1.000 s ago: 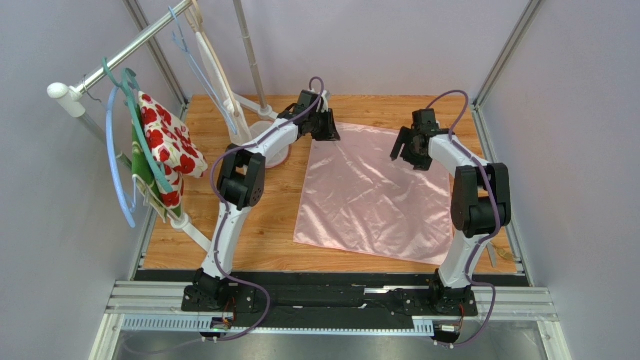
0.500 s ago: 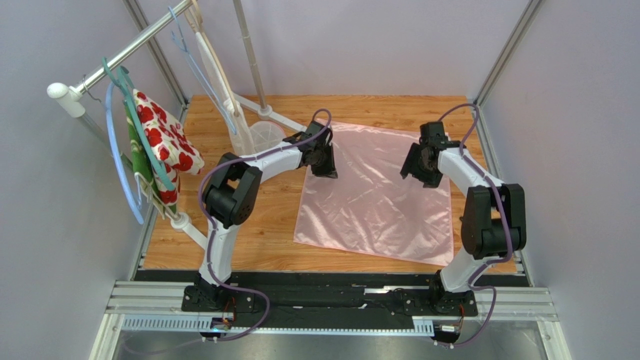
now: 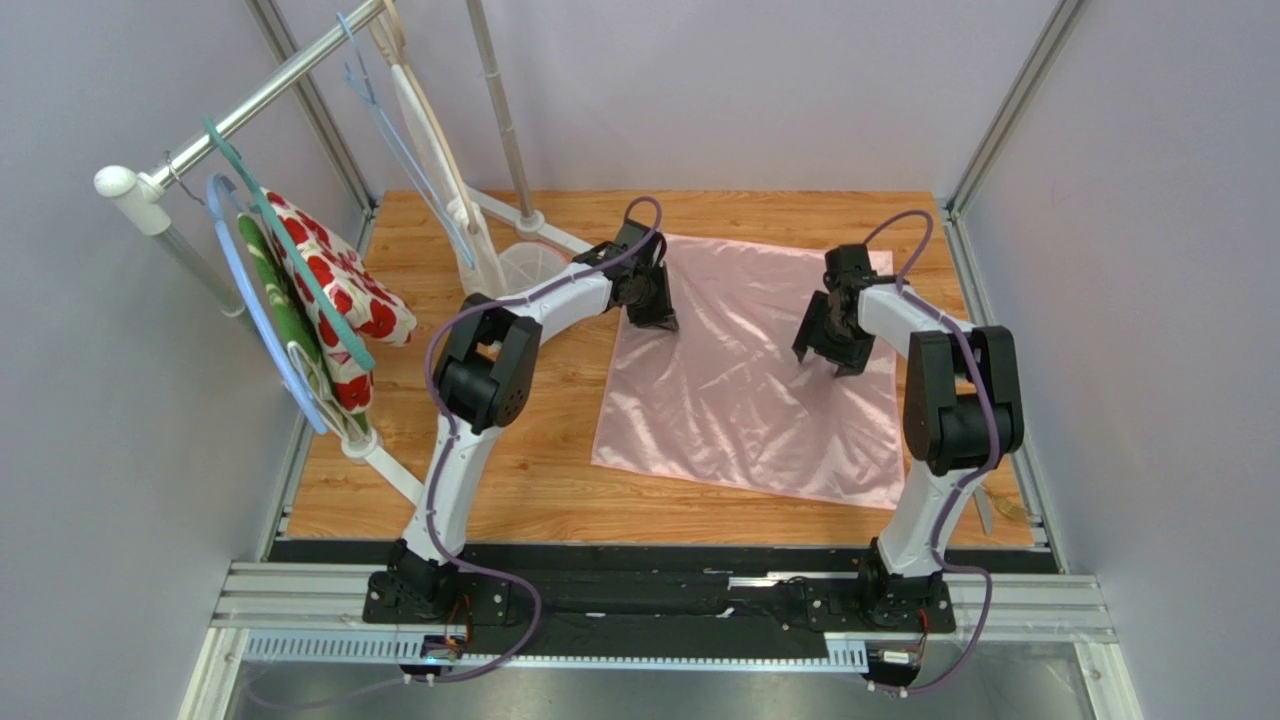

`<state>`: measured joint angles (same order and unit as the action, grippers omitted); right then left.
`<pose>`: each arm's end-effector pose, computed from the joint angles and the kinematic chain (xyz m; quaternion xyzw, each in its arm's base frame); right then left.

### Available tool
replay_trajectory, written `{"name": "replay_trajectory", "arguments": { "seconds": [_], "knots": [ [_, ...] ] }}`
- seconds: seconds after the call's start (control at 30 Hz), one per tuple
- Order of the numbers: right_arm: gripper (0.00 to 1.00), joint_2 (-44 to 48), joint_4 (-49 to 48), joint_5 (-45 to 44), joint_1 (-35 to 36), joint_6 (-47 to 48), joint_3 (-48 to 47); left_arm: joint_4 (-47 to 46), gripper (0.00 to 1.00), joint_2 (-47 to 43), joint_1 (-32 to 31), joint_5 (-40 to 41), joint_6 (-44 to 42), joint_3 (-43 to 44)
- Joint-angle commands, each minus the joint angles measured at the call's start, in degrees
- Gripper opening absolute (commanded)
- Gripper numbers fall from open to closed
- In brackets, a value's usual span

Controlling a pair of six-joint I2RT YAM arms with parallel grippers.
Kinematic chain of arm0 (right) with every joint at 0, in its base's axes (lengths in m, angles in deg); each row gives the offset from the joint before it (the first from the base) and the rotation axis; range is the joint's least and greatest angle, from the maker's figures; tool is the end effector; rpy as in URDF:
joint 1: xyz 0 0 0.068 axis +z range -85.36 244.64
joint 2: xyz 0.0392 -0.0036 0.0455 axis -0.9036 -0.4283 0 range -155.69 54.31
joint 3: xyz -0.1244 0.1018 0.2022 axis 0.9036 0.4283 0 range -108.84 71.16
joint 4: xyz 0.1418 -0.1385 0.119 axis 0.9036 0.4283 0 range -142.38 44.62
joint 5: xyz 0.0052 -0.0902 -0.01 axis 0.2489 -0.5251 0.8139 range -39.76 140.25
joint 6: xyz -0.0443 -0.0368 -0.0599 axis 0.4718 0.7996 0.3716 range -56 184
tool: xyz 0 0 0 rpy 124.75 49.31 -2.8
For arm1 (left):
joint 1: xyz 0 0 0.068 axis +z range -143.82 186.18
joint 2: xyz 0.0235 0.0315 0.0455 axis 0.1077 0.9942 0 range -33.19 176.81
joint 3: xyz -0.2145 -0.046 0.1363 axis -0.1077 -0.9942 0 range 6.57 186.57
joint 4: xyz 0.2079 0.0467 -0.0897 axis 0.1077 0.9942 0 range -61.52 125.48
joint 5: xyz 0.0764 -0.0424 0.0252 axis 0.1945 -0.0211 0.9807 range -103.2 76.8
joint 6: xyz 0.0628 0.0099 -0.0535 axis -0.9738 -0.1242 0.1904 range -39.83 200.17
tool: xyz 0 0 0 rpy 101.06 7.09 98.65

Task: Fold the napkin into a case and place the utensils inside
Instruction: Flatten out the crumpled napkin at the center of the board, then pick up the flattened napkin from the center of the board.

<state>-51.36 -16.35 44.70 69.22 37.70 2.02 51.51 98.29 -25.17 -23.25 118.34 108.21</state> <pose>0.3370 0.0199 0.1356 0.1932 0.9682 -0.0058 0.1587 0.4091 -0.2642 0.1303 -0.0283 0.9443 -0.2490 0.2132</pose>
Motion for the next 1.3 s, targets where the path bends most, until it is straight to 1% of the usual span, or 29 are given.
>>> {"name": "replay_trajectory", "arguments": {
  "seconds": [0.0, 0.03, 0.07, 0.13, 0.17, 0.23, 0.27, 0.33, 0.4, 0.43, 0.47, 0.5, 0.53, 0.57, 0.6, 0.63, 0.67, 0.7, 0.73, 0.77, 0.8, 0.87, 0.9, 0.97, 1.03, 1.07, 1.1, 1.17, 1.27],
  "knots": [
    [0.68, -6.64, -2.02, 1.23, 0.25, 0.29, -9.4, 5.69, 0.18, 7.2, 3.05, -3.91, -1.87, 13.61],
    [0.68, -7.61, -1.15, 1.67, 0.08, 0.38, -10.73, 6.76, 0.19, 10.08, 3.58, -4.71, -2.74, 16.45],
    [0.68, -8.32, -0.79, 2.63, 0.17, 0.46, -12.05, 8.25, 0.19, 11.42, 4.45, -5.42, -3.36, 21.61],
    [0.69, -10.61, 1.39, 3.86, 0.17, 1.16, -16.78, 9.83, 0.2, 14.57, 5.07, -7.44, -6.0, 26.82],
    [0.7, -10.96, 2.37, 4.74, 0.17, 1.26, -18.2, 12.54, 0.2, 15.2, 5.34, -7.45, -7.22, 31.9],
    [0.71, -8.87, 4.31, 4.75, 0.08, 1.52, -19.1, 14.49, 0.25, 14.43, 5.34, -5.87, -10.31, 34.66],
    [0.74, -7.46, 4.66, 3.71, 0.08, 1.61, -18.58, 14.68, 0.27, 13.11, 5.25, -5.52, -10.31, 33.72],
    [0.77, -2.12, 5.8, 1.34, -0.1, 2.04, -16.56, 14.07, 0.32, 7.78, 4.73, -4.9, -10.22, 30.91],
    [0.79, 1.76, 8.16, -2.18, -0.36, 2.05, -12.87, 13.98, 0.36, 3.45, 3.33, -2.54, -9.79, 24.85],
    [0.79, 3.43, 9.22, -3.24, -0.45, 1.79, -11.38, 13.71, 0.42, -1.01, 2.79, -2.18, -9.61, 22.48],
    [0.8, 7.02, 10.19, -5.34, -0.71, 1.44, -7.88, 13.54, 0.43, -3.14, 2.01, -0.96, -9.26, 17.76],
    [0.8, 8.71, 12.29, -6.58, -0.8, 0.65, -6.02, 13.54, 0.43, -7.42, 1.39, -0.42, -8.13, 15.27],
    [0.8, 10.29, 13.53, -10.42, -1.58, -0.49, -4.18, 13.54, 0.43, -9.73, -0.1, 0.02, -7.42, 12.64],
    [0.81, 14.22, 14.58, -11.24, -2.2, -2.85, 0.02, 13.19, 0.43, -12.1, -0.89, 1.76, -6.8, 7.39],
    [0.81, 16.09, 15.72, -11.33, -2.9, -3.66, 1.89, 13.18, 0.43, -16.74, -1.77, 3.09, -5.32, 4.73],
    [0.81, 18.19, 16.26, -10.46, -4.04, -4.62, 4.0, 13.01, 0.43, -19.13, -3.96, 4.23, -4.52, 1.92],
    [0.8, 21.96, 16.79, -9.59, -6.75, -5.42, 5.76, 12.66, 0.43, -21.42, -4.94, 5.98, -3.73, -3.07],
    [0.79, 24.34, 16.79, -8.53, -8.17, -6.47, 9.95, 12.66, 0.43, -25.88, -5.99, 6.44, -1.98, -5.47],
    [0.78, 26.11, 16.53, -6.26, -10.62, -6.83, 11.82, 12.48, 0.43, -28.27, -6.87, 6.79, -1.18, -7.93],
    [0.74, 27.78, 16.27, -5.54, -11.77, -7.18, 13.49, 11.26, 0.43, -30.38, -8.62, 6.44, -0.74, -12.74],
    [0.72, 30.67, 15.65, -4.84, -12.92, -7.7, 16.9, 10.47, 0.43, -34.76, -9.25, 5.92, -0.21, -15.22],
    [0.68, 32.62, 15.3, -2.38, -16.52, -8.15, 19.82, 8.1, 0.43, -38.82, -10.56, 3.3, -0.38, -21.36],
    [0.66, 33.67, 14.43, -1.41, -17.58, -8.15, 21.23, 7.65, 0.43, -42.24, -10.74, 2.49, -1.08, -22.88],
    [0.64, 34.3, 13.54, -0.53, -19.34, -8.32, 24.84, 7.12, 0.42, -45.33, -10.92, 0.39, -2.04, -27.09],
    [0.61, 34.74, 12.75, -0.7, -19.26, -8.93, 27.03, 6.94, 0.42, -48.94, -11.1, -0.5, -3.45, -29.3],
    [0.55, 34.83, 12.57, -0.26, -19.26, -9.37, 26.96, 6.86, 0.41, -49.91, -11.01, -1.2, -3.98, -30.96],
    [0.53, 34.91, 13.01, -0.17, -19.26, -9.9, 26.78, 6.77, 0.41, -51.48, -11.1, -1.47, -4.59, -31.68],
    [0.51, 35.35, 12.84, -0.17, -19.26, -11.39, 27.39, 6.77, 0.4, -52.73, -11.1, -2.26, -5.3, -32.73],
    [0.52, 34.57, 12.57, -1.92, -17.86, -12.62, 27.57, 6.42, 0.4, -54.22, -11.01, -2.44, -6.09, -33.09]
  ]
}}
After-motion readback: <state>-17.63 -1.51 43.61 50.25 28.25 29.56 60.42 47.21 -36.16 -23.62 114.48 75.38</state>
